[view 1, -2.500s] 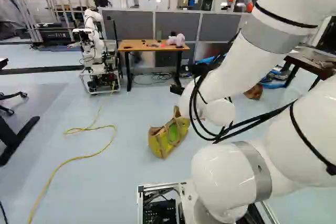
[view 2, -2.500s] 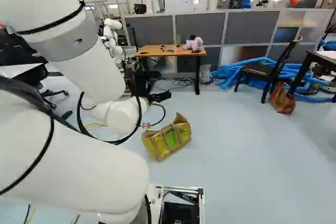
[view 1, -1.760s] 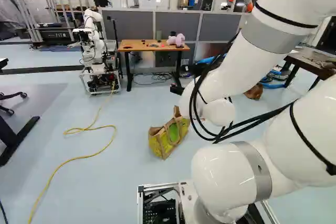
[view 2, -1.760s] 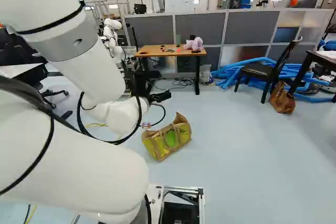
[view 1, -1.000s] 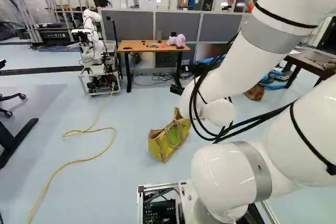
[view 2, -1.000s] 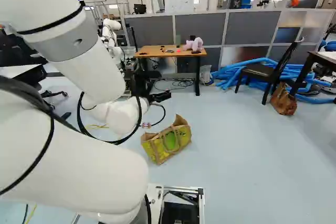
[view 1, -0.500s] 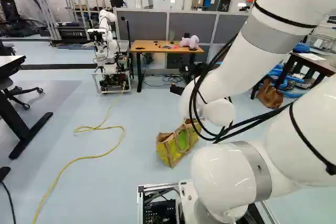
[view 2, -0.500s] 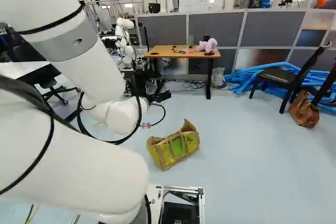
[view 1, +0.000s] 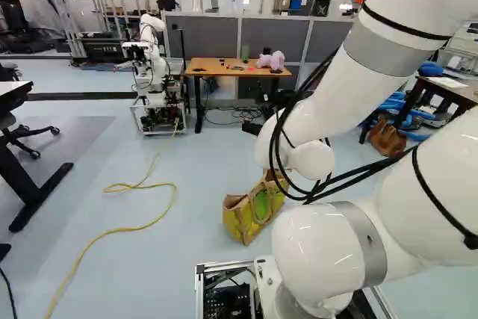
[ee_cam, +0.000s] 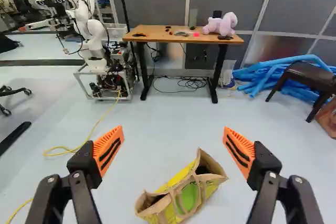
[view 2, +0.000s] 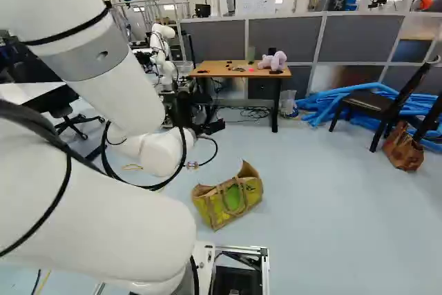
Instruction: Pick up the bag on the ground and place it on the table
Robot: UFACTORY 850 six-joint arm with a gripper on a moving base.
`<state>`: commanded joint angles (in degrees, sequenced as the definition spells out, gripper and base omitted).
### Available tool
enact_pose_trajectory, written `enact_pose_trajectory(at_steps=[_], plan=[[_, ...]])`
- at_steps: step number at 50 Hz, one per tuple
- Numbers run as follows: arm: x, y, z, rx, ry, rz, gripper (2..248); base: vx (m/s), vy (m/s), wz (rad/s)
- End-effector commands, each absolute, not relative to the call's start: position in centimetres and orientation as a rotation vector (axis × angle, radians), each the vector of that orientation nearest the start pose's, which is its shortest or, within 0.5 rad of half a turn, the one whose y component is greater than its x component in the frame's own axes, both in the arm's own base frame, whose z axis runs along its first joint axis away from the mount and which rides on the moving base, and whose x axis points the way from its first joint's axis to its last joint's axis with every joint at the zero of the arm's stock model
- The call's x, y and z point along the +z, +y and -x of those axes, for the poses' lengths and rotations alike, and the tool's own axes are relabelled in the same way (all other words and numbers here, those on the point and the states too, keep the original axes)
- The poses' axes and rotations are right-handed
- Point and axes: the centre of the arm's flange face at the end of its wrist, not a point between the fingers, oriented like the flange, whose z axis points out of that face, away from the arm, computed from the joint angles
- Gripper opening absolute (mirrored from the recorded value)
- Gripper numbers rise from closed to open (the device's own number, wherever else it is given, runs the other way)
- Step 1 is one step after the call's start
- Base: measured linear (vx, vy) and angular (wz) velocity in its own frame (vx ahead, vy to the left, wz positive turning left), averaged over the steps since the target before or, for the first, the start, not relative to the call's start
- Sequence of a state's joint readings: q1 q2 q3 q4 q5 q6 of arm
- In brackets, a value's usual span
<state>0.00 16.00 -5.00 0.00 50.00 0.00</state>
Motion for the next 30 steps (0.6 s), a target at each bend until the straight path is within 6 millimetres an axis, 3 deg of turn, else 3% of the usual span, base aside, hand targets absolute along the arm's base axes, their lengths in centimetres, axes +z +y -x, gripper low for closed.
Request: enact_pose_trajectory(at_steps=[30], plan=[[36.56, 0.0, -27.03, -1.824, 0.0, 2.558, 247, 0.089, 0.003, -0.002]])
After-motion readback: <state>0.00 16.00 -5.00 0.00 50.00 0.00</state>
